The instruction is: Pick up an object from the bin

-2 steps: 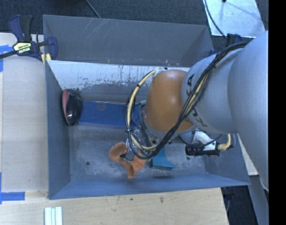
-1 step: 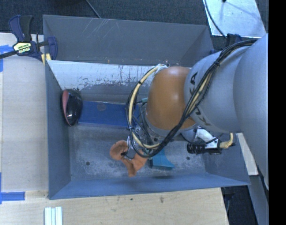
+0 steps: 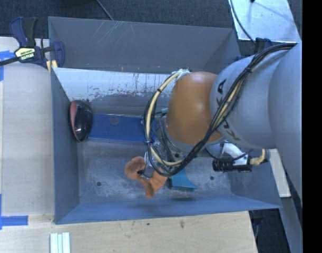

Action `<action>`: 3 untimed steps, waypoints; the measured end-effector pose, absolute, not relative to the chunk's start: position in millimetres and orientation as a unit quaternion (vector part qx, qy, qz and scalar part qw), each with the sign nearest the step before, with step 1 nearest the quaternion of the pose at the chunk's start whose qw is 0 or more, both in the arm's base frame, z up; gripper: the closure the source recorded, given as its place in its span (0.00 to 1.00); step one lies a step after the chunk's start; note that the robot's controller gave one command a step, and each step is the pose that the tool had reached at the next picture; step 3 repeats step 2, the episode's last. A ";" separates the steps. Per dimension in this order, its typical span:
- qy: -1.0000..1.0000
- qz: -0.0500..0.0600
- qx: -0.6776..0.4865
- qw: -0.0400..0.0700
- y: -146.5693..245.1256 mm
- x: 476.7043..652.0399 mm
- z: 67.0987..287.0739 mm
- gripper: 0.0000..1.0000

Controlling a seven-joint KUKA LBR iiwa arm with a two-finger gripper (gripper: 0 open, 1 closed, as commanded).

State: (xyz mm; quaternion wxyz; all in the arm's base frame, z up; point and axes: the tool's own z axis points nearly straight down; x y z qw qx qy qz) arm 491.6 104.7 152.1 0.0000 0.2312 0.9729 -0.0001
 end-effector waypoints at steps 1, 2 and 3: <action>0.973 0.000 0.231 0.001 104.7 492.0 164.3 1.00; 0.973 0.000 0.231 0.001 104.8 492.3 177.3 1.00; 0.973 0.000 0.231 0.001 104.8 492.3 177.3 1.00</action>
Offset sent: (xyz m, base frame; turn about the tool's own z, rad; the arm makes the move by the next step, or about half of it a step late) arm -0.0001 -0.0001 0.0143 0.0000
